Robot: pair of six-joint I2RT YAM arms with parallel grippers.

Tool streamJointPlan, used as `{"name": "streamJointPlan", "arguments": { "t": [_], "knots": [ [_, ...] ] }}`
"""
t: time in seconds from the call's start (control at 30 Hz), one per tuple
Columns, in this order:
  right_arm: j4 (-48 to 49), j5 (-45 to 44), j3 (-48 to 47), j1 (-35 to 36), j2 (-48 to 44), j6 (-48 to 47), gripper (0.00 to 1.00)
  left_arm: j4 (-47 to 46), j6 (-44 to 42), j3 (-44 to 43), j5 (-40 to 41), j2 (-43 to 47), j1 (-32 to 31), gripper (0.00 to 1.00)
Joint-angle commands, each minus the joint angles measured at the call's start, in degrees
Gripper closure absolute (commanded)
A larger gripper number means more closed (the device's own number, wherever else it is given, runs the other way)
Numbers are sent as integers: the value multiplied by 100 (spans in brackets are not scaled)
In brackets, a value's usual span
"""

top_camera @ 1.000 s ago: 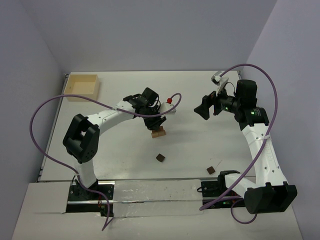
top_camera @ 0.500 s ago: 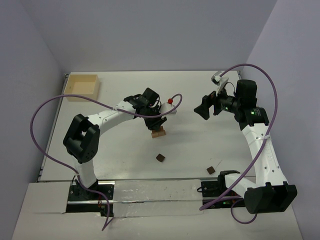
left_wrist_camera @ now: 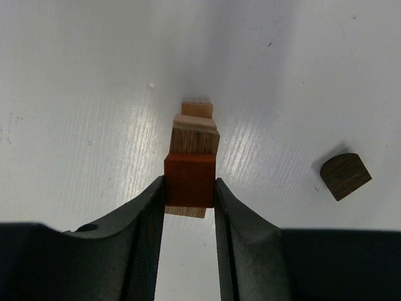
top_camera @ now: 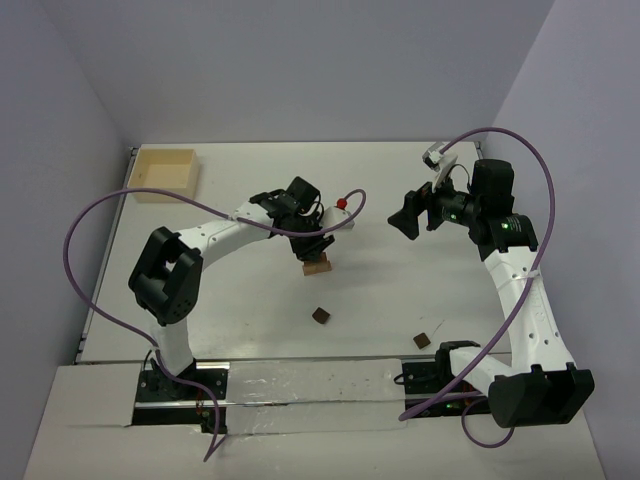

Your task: Build the wood block tower

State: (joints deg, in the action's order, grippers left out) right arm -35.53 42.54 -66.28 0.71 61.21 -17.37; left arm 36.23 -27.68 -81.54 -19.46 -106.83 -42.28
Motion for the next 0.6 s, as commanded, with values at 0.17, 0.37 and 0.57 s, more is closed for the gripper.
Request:
{"name": "streamJointPlan", "arguments": {
  "t": [0.17,0.37,0.57],
  "knots": [
    [257,65,41,-27,-21,49,0,-221,-92,-48,-3,2,-43,54],
    [257,105,10,-27,-4,67,0,-248,-125,-11,4,121,-43,44],
    [264,99,1,-29,-2,74,0,-363,-164,74,83,425,-50,41]
  ]
}}
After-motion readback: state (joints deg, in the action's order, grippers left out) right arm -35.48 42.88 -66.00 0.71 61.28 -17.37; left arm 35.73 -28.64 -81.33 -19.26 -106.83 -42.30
